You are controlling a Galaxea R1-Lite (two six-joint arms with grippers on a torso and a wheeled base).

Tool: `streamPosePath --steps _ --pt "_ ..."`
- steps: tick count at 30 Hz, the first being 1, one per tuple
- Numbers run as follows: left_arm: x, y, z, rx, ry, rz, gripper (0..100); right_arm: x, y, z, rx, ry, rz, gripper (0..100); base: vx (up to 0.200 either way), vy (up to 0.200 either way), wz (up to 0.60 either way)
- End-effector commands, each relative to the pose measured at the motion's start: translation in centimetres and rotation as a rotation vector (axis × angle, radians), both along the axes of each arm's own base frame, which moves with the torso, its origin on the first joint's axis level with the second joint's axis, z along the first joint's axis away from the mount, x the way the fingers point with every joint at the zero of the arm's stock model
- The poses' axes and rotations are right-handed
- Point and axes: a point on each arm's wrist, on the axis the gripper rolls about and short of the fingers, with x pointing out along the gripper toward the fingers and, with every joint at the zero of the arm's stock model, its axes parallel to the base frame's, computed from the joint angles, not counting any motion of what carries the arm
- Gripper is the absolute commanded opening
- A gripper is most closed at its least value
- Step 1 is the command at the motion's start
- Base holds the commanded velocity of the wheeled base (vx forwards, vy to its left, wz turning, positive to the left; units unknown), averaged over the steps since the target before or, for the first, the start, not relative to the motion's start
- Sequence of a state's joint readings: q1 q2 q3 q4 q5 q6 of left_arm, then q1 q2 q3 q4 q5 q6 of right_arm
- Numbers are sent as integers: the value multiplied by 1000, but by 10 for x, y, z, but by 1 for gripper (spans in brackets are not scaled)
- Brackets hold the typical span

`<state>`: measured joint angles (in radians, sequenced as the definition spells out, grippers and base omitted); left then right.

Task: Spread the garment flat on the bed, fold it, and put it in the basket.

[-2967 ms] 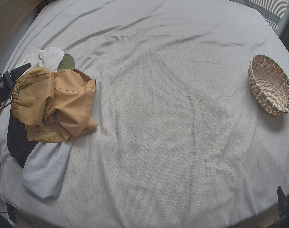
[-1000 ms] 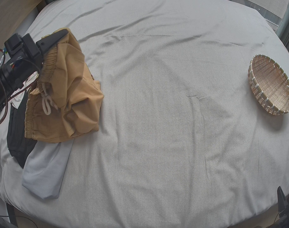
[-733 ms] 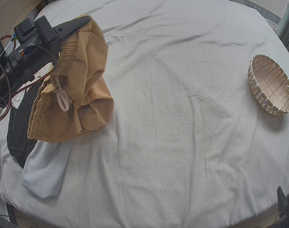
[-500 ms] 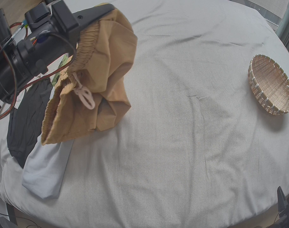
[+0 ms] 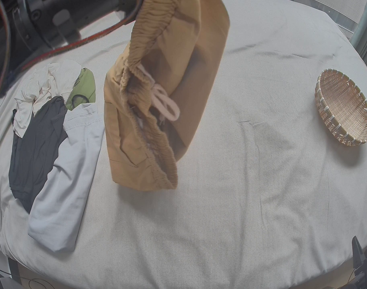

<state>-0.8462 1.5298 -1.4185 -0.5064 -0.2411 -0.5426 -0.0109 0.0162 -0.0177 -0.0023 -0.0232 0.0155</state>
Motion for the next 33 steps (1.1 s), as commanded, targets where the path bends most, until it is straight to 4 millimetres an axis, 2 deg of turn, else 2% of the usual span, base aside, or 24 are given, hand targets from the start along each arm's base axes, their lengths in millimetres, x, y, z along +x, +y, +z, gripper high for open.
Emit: streamPosePath --steps 1,9,14,22,25,33 --pt "-3 -5 13 -18 -28 -16 0 1 0 -5 1 15 0 100 0 0 0" --pt "3 -12 17 -27 -37 -16 0 1 0 -5 3 14 0 100 0 0 0" --pt "2 -11 21 -24 -33 -16 0 1 0 -5 1 15 0 100 0 0 0" --pt "-6 -1 38 -29 -42 -21 0 1 0 -5 -2 15 -1 100 0 0 0" --pt "-7 -1 36 -19 -33 -23 0 1 0 -5 0 16 -1 100 0 0 0" --pt "-3 -3 11 39 20 -9 0 1 0 -5 -3 16 -1 100 0 0 0"
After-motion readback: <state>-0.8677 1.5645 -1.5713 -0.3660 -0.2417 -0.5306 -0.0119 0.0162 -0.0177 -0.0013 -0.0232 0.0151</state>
